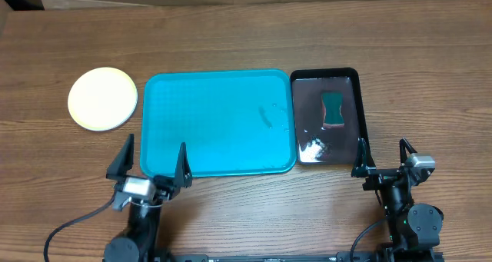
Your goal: Clean dirty plates on tray and stack at the side
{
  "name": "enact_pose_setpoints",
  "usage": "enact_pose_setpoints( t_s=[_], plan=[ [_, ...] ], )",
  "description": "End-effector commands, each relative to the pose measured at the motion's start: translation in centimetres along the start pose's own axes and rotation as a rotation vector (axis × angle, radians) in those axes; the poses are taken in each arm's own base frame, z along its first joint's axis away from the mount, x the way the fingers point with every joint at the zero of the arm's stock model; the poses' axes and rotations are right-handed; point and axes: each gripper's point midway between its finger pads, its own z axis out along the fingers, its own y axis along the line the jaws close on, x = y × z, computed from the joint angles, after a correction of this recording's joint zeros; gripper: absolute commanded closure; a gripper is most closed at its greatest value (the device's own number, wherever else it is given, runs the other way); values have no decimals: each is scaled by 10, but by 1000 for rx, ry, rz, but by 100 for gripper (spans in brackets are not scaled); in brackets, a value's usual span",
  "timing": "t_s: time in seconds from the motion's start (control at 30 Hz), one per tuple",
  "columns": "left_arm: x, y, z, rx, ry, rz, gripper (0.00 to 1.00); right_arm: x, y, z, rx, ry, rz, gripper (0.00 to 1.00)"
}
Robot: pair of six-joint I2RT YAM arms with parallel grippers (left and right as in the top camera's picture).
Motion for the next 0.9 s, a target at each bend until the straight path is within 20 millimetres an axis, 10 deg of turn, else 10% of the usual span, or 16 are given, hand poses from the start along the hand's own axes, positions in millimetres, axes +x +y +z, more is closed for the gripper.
enact_pose_setpoints(
  t_s=[0.0,0.23,0.87],
  plan=[
    [24,17,-3,-83,87,-7,0,2,-2,0,6,-5,-6,0],
    [109,41,-30,-224,446,-41,0,2,-2,0,6,-5,-6,0],
    [106,45,-30,-243,439,-3,0,2,-2,0,6,-5,-6,0]
  ],
)
